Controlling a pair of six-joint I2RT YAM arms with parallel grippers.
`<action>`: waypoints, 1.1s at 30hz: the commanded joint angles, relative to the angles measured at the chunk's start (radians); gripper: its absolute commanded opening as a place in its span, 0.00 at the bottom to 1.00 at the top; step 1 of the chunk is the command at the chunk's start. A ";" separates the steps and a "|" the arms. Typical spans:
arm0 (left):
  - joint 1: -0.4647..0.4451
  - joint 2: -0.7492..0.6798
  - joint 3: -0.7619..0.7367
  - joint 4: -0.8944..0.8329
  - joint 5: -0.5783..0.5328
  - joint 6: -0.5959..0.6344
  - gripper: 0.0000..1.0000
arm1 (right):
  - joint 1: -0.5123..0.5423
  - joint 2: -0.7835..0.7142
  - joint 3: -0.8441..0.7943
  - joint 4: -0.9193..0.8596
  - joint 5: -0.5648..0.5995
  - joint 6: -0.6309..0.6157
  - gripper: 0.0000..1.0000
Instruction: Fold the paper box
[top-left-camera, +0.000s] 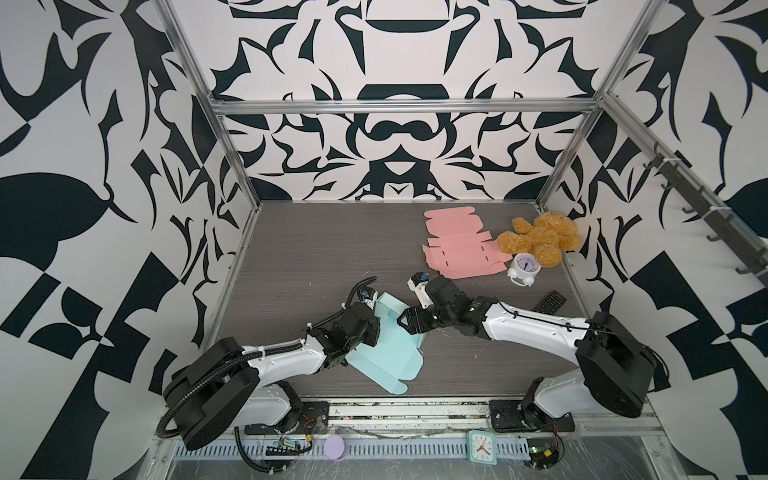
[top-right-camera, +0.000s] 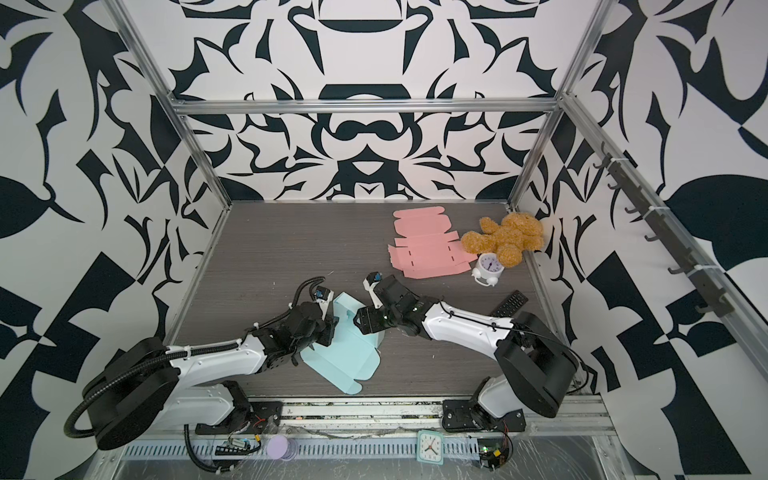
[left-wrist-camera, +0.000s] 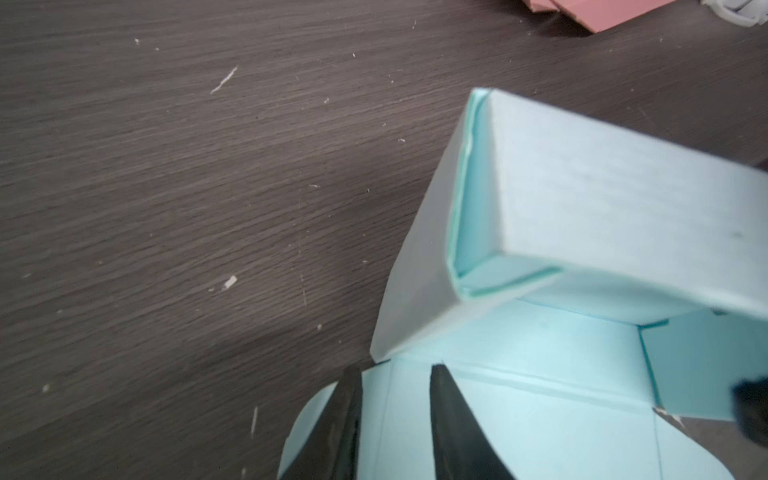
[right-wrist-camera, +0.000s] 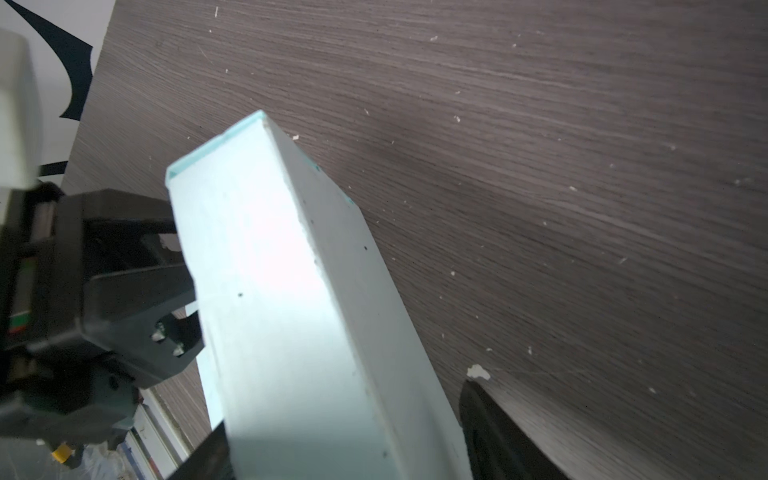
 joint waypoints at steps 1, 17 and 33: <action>-0.007 -0.028 -0.018 -0.011 0.003 -0.003 0.32 | 0.002 -0.031 0.007 -0.014 0.029 -0.018 0.74; 0.036 0.063 -0.020 0.237 0.074 0.199 0.39 | 0.009 0.024 0.078 -0.062 0.012 -0.076 0.65; 0.145 0.162 -0.115 0.572 0.242 0.263 0.43 | 0.008 0.055 0.126 -0.134 0.061 -0.133 0.58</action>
